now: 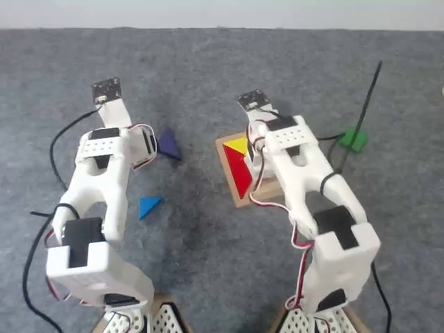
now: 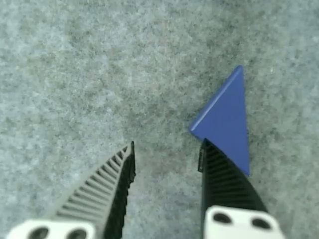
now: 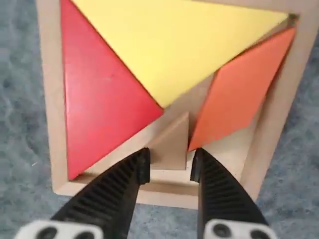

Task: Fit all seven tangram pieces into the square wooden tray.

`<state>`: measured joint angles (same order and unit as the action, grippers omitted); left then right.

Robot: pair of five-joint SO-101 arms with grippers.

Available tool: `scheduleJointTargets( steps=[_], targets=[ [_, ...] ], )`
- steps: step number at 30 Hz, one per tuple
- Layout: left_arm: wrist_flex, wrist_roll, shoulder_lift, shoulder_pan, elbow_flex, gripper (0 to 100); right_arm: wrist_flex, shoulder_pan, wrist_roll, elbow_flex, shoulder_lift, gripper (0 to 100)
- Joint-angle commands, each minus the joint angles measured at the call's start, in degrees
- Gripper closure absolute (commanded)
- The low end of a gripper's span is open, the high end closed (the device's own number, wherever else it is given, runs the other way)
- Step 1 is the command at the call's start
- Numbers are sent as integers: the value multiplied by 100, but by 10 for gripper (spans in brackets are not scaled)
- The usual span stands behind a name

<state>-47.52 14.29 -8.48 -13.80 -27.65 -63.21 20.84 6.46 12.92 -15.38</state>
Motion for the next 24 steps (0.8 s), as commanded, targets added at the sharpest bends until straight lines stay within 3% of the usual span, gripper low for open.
scheduleJointTargets(
  steps=[1, 12, 18, 24],
  targets=[
    [88, -123, 220, -26, 92, 792, 347, 31, -44, 255, 611, 839],
    [105, -141, 220, -26, 92, 792, 391, 57, -220, 527, 1226, 839],
    [97, -141, 220, -26, 92, 792, 479, 180, -211, 598, 752, 837],
    [88, -141, 220, -26, 66, 792, 382, 189, -404, 237, 251, 764]
  ],
)
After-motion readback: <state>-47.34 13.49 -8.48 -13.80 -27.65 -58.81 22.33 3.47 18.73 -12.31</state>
